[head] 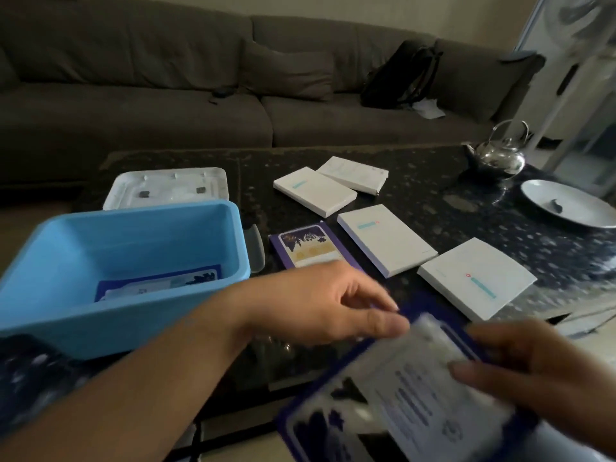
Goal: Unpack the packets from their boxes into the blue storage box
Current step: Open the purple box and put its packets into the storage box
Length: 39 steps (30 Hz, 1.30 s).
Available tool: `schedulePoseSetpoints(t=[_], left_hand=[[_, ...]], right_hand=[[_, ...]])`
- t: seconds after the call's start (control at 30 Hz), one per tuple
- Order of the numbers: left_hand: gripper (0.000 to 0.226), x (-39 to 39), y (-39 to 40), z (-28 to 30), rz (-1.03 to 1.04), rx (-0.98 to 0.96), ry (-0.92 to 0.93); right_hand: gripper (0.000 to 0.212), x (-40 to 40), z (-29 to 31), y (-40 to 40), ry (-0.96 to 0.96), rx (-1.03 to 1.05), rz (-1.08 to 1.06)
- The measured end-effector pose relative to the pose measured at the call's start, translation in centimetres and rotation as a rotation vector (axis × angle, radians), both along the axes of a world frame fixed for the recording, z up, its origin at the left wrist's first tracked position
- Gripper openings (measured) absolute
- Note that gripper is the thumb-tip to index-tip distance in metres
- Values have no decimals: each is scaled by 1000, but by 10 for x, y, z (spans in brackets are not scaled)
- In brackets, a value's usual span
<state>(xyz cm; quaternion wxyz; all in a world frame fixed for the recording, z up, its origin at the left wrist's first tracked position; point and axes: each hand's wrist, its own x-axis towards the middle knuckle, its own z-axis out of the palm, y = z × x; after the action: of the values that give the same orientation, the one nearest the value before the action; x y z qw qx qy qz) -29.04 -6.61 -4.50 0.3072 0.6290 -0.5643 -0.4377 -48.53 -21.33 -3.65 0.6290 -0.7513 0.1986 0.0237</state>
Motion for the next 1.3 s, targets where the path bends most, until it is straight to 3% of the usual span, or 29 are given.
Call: schedulePoseSetpoints(t=[0.07,0.13,0.2,0.23,0.3,0.4,0.53,0.63,0.73,0.87,0.97,1.07,1.2,1.3], left_hand=[[30,6,9,0,12,74,242],[23,12,19,-6,166,30,323],[23,17,27,-8,347,-73,432],[26,21,29,-8,434,-146,522],[27,26,33,-3,639,-298,696],[18,36,40,2,894,-441,758],[14,53,58,3,997,-497,643],[11,81,88,13,1021,-551,440],[21,108,121,25,959,-487,271],[44,124,135,18,1065,-525,257],[34,130,139,15,1138,-585,243],[20,139,152,15,1153,-554,221],[12,163,179,13,1277,-437,-30],[17,174,187,7,1419,-483,-80]], right_hand=[[20,16,15,11,-16,-97,-64],[20,43,25,5,-63,-148,-96],[40,64,27,8,-184,-91,-189],[61,71,25,13,-214,-14,-248],[90,86,9,20,-249,266,-268],[92,108,-8,40,-152,304,-230],[41,134,0,55,-68,229,-234],[37,148,15,59,36,130,-159],[38,162,24,64,81,138,-115],[32,184,24,77,-95,407,-251],[24,201,24,92,-208,529,-286],[10,221,24,110,-190,331,-236],[17,249,28,115,-77,-19,-139],[21,266,25,114,34,-172,-24]])
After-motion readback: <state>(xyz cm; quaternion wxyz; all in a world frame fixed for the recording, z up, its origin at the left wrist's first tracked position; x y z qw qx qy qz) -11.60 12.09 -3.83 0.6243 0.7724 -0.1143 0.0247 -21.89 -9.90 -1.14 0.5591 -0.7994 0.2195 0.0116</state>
